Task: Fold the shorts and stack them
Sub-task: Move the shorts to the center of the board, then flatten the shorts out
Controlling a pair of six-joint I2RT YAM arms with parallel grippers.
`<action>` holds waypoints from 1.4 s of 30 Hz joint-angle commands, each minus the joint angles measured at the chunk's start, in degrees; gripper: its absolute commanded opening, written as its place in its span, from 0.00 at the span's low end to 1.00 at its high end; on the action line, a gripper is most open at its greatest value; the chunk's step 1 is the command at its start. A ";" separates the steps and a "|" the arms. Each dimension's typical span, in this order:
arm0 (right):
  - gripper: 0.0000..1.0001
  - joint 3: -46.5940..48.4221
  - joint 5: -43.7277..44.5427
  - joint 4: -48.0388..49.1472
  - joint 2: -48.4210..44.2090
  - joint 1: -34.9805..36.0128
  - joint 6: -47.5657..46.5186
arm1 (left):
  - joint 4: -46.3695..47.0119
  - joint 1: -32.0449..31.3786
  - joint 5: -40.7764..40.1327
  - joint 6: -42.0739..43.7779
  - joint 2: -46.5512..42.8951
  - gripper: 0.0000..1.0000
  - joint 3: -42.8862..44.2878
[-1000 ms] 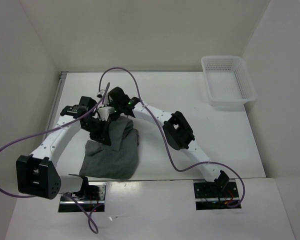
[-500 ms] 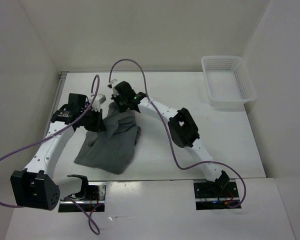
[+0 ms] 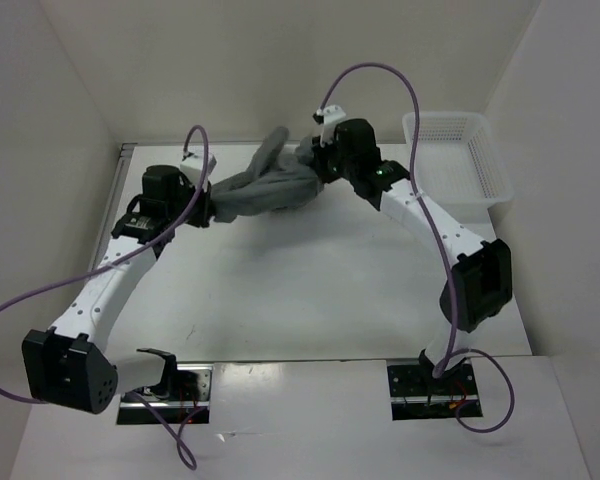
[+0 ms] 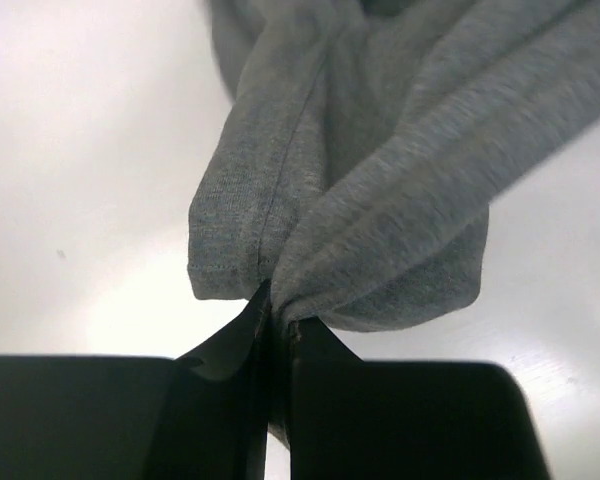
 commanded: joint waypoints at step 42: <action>0.72 -32.05 -14.09 -8.60 -0.05 -7.22 -21.82 | -9.14 0.20 -6.55 0.27 2.89 0.72 -26.51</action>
